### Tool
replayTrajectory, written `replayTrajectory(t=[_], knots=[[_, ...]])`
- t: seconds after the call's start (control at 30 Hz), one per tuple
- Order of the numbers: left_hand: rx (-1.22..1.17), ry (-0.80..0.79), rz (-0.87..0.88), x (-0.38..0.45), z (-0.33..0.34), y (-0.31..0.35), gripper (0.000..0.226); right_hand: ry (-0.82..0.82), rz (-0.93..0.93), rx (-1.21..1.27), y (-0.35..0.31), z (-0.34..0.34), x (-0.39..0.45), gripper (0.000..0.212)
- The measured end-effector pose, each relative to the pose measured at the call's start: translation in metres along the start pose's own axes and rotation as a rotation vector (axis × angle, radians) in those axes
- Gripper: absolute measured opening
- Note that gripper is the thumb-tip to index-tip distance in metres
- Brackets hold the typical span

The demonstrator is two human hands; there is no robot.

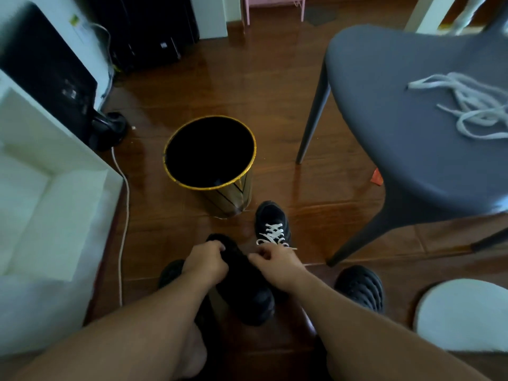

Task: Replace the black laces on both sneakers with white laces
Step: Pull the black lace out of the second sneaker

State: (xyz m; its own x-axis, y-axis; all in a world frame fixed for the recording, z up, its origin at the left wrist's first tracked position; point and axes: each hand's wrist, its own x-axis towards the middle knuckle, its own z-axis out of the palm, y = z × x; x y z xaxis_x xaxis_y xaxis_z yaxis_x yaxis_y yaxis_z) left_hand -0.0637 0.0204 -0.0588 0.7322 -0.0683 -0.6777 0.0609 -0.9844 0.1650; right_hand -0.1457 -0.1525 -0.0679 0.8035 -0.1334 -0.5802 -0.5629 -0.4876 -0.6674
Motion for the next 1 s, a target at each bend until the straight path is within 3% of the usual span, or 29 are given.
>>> replayTrajectory(t=[0.13,0.23,0.47,0.57,0.63,0.8,1.0], knots=[[0.117,0.065,0.090,-0.043,-0.079,0.031,0.041,-0.150,-0.103,-0.167,-0.060,-0.027,-0.018,0.041],[0.200,0.115,0.247,-0.096,-0.134,0.051,0.032,-0.168,-0.144,-0.359,-0.109,-0.070,-0.054,0.022],[0.320,0.135,0.550,-0.229,-0.228,0.076,0.022,0.074,-0.279,-0.531,-0.190,-0.161,-0.189,0.025],[0.130,0.144,0.664,-0.263,-0.260,0.083,0.022,0.302,-0.361,-0.557,-0.204,-0.196,-0.219,0.022],[-0.070,0.246,0.751,-0.262,-0.271,0.088,0.022,0.455,-0.416,-0.540,-0.206,-0.214,-0.226,0.017],[-0.928,0.535,0.807,-0.231,-0.246,0.099,0.019,0.681,-0.524,-0.372,-0.199,-0.227,-0.214,0.008],[-1.044,0.625,0.836,-0.231,-0.231,0.101,0.014,0.777,-0.581,-0.195,-0.208,-0.208,-0.206,0.011]])
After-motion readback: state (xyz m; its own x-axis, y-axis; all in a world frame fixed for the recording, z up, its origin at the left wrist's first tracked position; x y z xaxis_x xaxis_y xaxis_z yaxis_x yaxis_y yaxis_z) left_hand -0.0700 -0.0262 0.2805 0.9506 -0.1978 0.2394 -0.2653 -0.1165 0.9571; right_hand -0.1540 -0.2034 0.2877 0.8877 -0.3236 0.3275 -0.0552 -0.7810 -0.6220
